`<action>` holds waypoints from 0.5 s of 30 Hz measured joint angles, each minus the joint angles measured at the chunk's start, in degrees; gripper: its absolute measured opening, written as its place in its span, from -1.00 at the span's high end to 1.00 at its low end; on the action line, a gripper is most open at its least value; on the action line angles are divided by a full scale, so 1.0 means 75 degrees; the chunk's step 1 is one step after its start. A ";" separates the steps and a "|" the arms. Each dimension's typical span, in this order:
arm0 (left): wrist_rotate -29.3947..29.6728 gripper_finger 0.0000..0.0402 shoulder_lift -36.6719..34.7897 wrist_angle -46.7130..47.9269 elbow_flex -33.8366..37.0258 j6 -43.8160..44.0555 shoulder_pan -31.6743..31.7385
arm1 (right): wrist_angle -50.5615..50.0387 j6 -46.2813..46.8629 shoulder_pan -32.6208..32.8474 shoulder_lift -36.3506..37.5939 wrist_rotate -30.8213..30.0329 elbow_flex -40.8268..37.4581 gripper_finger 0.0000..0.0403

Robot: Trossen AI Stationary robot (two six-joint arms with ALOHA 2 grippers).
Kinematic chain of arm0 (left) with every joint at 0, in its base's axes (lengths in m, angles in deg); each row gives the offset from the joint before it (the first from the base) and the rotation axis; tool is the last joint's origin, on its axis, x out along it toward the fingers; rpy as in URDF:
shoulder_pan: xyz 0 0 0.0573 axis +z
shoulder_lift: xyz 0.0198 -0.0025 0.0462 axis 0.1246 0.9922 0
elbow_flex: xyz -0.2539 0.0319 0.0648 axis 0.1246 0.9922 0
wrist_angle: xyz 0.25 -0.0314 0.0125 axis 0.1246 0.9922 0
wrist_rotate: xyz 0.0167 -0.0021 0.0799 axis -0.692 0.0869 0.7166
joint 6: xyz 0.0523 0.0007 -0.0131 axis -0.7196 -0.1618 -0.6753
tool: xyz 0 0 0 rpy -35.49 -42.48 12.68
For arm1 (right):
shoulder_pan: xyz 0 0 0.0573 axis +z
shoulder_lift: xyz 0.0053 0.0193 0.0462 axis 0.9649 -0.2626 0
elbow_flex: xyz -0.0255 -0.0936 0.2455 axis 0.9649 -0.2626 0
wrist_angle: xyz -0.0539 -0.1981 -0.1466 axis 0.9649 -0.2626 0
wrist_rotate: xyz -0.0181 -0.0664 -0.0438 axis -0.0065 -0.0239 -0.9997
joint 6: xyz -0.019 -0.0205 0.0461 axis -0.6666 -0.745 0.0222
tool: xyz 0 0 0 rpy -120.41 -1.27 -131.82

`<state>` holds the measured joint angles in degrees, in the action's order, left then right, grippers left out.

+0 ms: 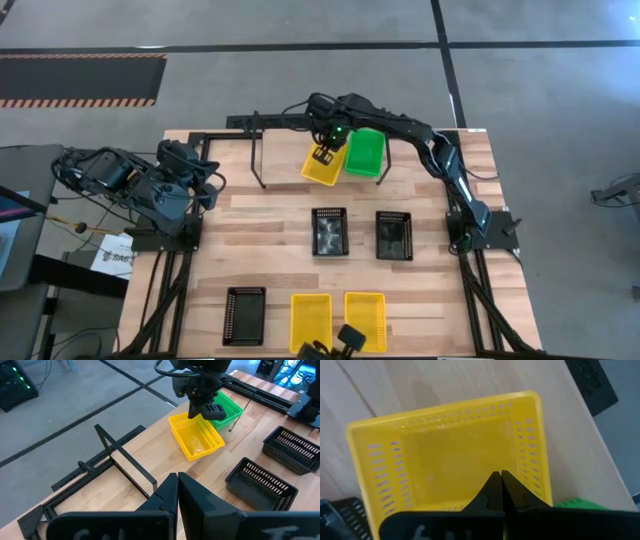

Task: Stack baskets on shelf by color
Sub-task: Put the top yellow bin on the shelf

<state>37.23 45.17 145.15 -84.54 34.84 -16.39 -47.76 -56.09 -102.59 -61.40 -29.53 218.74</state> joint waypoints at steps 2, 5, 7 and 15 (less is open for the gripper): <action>0.0002 1.00 0.0000 0.0000 0.0000 0.0012 0.0000 | -0.0066 0.0052 -0.0037 0.0000 0.0009 0.0000 1.00; 0.0019 1.00 0.0034 0.0000 0.0000 0.0018 0.0000 | -0.0136 -0.0021 -0.0068 0.0000 -0.0003 0.0000 1.00; 0.0016 1.00 0.0049 -0.0003 0.0003 0.0018 0.0000 | -0.0139 -0.0139 -0.0056 -0.0003 0.0086 0.0000 1.00; 0.0034 1.00 0.0183 -0.0051 0.0006 0.0012 0.0003 | -0.0139 -0.0255 -0.0186 -0.0003 0.0403 0.0000 1.00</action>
<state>37.49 46.54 144.77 -84.49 34.93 -16.37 -48.80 -58.00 -103.98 -61.42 -26.52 218.74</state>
